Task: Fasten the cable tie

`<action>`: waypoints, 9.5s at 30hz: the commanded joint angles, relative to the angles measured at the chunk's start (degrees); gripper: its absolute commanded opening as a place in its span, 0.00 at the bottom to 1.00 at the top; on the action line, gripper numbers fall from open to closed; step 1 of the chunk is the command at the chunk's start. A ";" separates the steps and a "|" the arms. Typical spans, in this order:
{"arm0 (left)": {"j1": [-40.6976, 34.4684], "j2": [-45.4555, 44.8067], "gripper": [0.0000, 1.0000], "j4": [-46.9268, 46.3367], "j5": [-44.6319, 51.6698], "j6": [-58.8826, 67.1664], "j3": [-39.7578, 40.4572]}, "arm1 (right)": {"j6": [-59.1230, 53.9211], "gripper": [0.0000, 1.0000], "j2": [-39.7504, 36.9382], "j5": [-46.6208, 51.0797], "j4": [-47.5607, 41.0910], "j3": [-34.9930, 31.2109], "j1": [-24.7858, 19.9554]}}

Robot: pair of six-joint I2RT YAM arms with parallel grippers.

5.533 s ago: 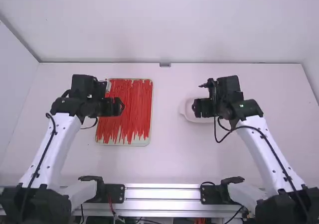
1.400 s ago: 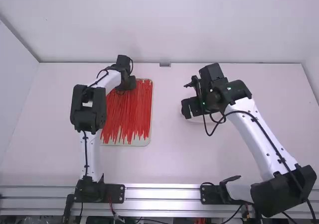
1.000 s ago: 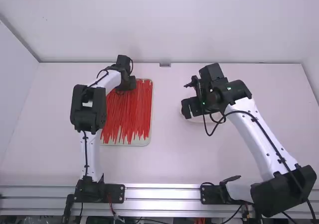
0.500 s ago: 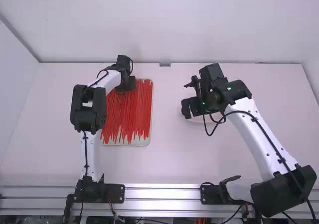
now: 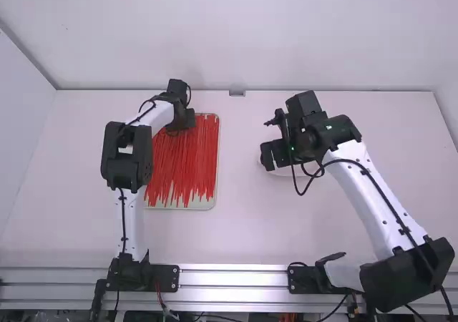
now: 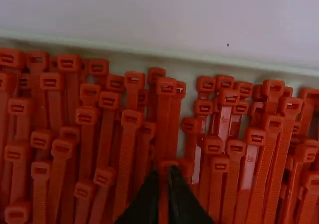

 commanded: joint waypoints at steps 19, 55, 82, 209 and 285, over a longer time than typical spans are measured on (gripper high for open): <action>0.17 1.18 0.18 1.75 -0.17 0.81 -0.44 | -0.02 1.00 0.63 0.09 -0.07 1.31 0.17; 0.24 0.98 0.02 -1.62 -0.87 0.22 1.33 | -0.24 1.00 0.63 0.02 0.98 1.31 0.13; -4.00 -37.31 0.02 -22.27 -12.55 -1.79 1.05 | -0.46 1.00 0.63 -0.17 7.45 1.33 0.55; -2.45 -44.94 0.02 62.31 69.16 -29.42 -12.70 | -14.84 0.99 0.63 -68.96 54.10 1.33 -7.08; 0.33 -32.74 0.02 39.43 73.07 -79.30 5.84 | -90.33 0.99 0.63 -80.37 65.79 1.33 -3.93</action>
